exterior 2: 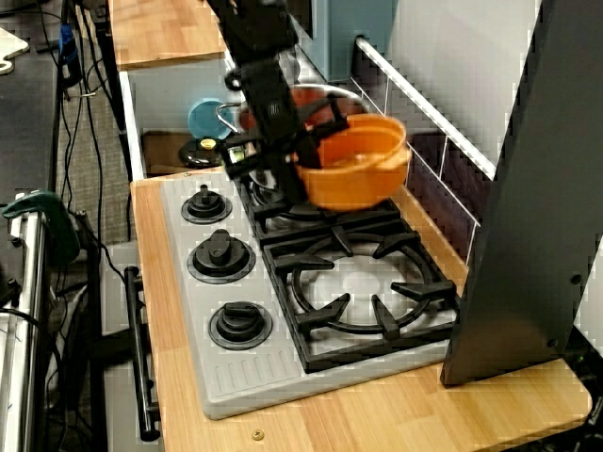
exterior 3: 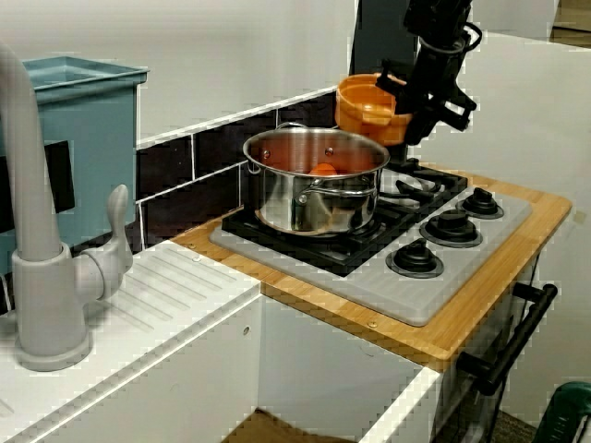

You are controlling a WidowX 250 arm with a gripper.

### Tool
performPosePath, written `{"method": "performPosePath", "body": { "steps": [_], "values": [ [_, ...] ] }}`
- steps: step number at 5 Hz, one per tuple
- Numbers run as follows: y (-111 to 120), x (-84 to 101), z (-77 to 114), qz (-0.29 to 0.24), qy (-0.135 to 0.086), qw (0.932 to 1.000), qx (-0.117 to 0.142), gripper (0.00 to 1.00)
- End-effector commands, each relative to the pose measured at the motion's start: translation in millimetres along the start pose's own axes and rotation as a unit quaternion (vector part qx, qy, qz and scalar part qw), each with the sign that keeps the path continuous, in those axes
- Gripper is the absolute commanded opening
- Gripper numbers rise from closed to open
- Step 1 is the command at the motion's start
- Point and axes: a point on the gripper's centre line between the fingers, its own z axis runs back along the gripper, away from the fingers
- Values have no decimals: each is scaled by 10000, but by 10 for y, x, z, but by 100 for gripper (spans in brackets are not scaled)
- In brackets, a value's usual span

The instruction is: Lift pot from stove

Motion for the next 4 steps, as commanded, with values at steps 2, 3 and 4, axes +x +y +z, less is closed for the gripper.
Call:
{"method": "performPosePath", "body": {
  "steps": [2, 3, 4],
  "values": [
    [162, 38, 322, -27, -167, 9991, 387, 0],
    [179, 39, 407, -6, -236, 9989, 416, 0],
    [181, 35, 475, 7, -285, 9986, 441, 0]
  ]
}}
